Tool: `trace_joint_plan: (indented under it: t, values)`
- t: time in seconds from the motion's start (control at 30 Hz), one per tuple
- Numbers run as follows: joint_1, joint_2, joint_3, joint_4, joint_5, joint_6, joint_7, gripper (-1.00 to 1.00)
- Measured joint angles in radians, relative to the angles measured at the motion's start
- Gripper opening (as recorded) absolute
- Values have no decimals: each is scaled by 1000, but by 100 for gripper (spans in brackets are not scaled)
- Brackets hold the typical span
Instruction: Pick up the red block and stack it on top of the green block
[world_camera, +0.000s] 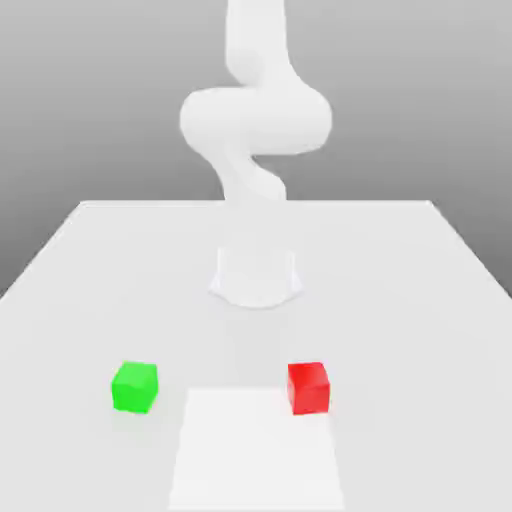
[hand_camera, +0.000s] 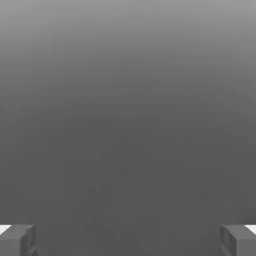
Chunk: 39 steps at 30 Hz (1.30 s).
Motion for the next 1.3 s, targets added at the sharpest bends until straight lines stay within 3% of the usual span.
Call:
trace_joint_plan:
  t: [0.57, 0.77, 0.8, 1.03, 1.3]
  values:
    - [96, 593, 98, -524, 28, 451, 50, 0]
    - [134, 868, 51, -528, -72, 673, 127, 0]
    - [149, 904, 34, -523, -80, 705, 134, -100]
    - [152, 913, 30, -522, -87, 713, 139, -100]
    - [137, 657, 51, -556, -1, 492, 77, -100]
